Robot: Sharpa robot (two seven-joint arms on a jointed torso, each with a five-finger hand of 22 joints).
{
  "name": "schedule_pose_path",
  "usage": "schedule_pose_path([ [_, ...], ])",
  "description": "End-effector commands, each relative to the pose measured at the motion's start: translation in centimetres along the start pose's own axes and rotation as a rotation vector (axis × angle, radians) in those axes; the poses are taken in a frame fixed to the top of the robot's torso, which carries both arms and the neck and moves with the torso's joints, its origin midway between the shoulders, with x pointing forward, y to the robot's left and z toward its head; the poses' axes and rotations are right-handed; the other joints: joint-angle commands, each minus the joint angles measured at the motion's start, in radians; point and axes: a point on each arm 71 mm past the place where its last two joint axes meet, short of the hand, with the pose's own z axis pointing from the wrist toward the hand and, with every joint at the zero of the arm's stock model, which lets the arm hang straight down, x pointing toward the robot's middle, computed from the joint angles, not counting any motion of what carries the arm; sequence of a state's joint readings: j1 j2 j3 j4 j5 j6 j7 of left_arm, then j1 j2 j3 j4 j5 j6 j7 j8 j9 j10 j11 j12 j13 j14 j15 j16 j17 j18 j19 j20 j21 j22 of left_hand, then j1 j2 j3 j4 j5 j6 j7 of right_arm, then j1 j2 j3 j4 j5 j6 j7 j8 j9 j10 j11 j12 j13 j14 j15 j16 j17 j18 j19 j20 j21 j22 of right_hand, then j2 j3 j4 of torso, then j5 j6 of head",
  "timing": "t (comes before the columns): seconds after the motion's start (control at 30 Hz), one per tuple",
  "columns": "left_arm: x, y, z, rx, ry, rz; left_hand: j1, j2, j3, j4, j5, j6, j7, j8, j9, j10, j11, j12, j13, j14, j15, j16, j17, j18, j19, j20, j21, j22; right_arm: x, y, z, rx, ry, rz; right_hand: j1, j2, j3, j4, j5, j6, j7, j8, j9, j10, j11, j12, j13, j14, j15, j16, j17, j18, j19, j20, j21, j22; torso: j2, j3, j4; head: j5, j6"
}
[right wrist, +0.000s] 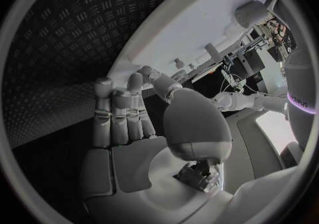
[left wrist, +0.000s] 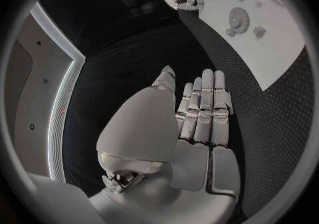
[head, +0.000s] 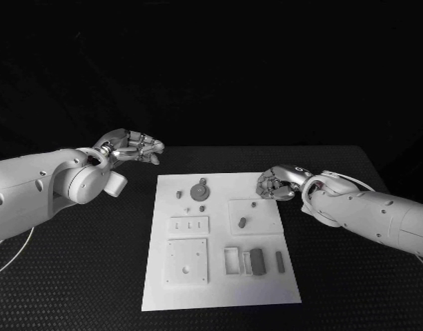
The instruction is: Assemble the parts on the task board
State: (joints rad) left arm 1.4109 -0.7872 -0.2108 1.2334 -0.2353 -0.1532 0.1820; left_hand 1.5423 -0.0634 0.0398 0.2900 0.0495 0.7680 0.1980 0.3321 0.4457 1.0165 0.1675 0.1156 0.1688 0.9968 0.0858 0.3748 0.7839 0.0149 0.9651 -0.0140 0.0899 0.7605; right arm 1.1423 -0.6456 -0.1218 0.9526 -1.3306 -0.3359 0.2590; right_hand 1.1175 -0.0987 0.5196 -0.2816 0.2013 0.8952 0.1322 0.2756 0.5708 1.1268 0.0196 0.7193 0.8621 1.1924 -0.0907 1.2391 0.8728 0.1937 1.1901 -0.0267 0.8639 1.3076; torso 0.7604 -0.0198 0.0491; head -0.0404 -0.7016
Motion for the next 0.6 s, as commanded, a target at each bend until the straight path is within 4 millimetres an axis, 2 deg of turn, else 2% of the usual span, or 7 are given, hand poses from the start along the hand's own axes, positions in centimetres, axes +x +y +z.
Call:
schedule_pose_path([
  [0.03, 0.18, -0.13, 0.01, 0.009, 0.014, 0.000, -0.010, -0.001, -0.001, 0.001, 0.001, -0.006, 0.003, -0.007, 0.001, 0.005, 0.004, -0.005, 0.001, 0.006, 0.000, -0.006, 0.001, 0.002, 0.005, 0.000, -0.006, 0.002, 0.05, 0.10, 0.06, 0.007, -0.004, 0.000, -0.013, -0.026, -0.012, 0.005, 0.001, -0.027, 0.009, -0.016, -0.006, -0.028, 0.008, 0.006, 0.004, -0.002, 0.008, 0.005, 0.001, 0.068, -0.004, -0.005, 0.004, 0.023, 0.000, 0.0001, -0.0002, 0.000, 0.000],
  [0.13, 0.19, -0.13, 0.00, 0.009, 0.014, 0.000, -0.010, -0.001, -0.001, 0.001, 0.001, -0.006, 0.003, -0.007, 0.001, 0.005, 0.004, -0.005, 0.001, 0.006, 0.000, -0.006, 0.001, 0.002, 0.005, 0.000, -0.006, 0.002, -0.03, 0.07, 0.08, 0.013, -0.017, -0.003, -0.028, -0.038, -0.015, 0.012, 0.003, -0.040, 0.016, -0.023, -0.005, -0.039, 0.016, 0.027, 0.021, -0.004, 0.016, 0.009, 0.002, 0.068, -0.005, -0.007, 0.006, 0.021, 0.000, 0.0000, -0.0007, -0.001, 0.001],
  [0.3, 0.17, -0.11, -0.01, 0.007, 0.015, 0.000, -0.010, -0.001, -0.001, 0.001, 0.001, -0.006, 0.003, -0.007, 0.001, 0.005, 0.004, -0.005, 0.001, 0.006, 0.000, -0.006, 0.001, 0.002, 0.005, 0.000, -0.006, 0.002, -0.24, -0.03, 0.14, 0.032, -0.049, -0.015, -0.043, -0.042, -0.021, 0.016, 0.002, -0.036, 0.016, -0.021, 0.002, -0.054, 0.015, 0.055, 0.040, -0.006, 0.016, 0.013, 0.003, 0.068, -0.006, -0.008, 0.010, 0.021, 0.000, 0.0000, 0.0005, 0.000, 0.002],
  [0.6, 0.21, -0.11, 0.02, 0.006, 0.017, 0.000, -0.010, 0.000, -0.001, 0.001, 0.001, -0.006, 0.003, -0.007, 0.001, 0.005, 0.004, -0.005, 0.001, 0.006, 0.000, -0.007, 0.002, 0.002, 0.006, 0.000, -0.006, 0.002, -0.01, 0.43, 0.46, 0.008, -0.035, -0.011, -0.037, -0.034, -0.018, 0.013, 0.003, -0.033, 0.014, -0.019, 0.008, -0.059, 0.013, 0.069, 0.047, -0.005, 0.014, 0.016, 0.003, 0.068, -0.006, -0.010, 0.012, 0.021, 0.001, 0.0008, 0.0006, 0.001, 0.000],
])
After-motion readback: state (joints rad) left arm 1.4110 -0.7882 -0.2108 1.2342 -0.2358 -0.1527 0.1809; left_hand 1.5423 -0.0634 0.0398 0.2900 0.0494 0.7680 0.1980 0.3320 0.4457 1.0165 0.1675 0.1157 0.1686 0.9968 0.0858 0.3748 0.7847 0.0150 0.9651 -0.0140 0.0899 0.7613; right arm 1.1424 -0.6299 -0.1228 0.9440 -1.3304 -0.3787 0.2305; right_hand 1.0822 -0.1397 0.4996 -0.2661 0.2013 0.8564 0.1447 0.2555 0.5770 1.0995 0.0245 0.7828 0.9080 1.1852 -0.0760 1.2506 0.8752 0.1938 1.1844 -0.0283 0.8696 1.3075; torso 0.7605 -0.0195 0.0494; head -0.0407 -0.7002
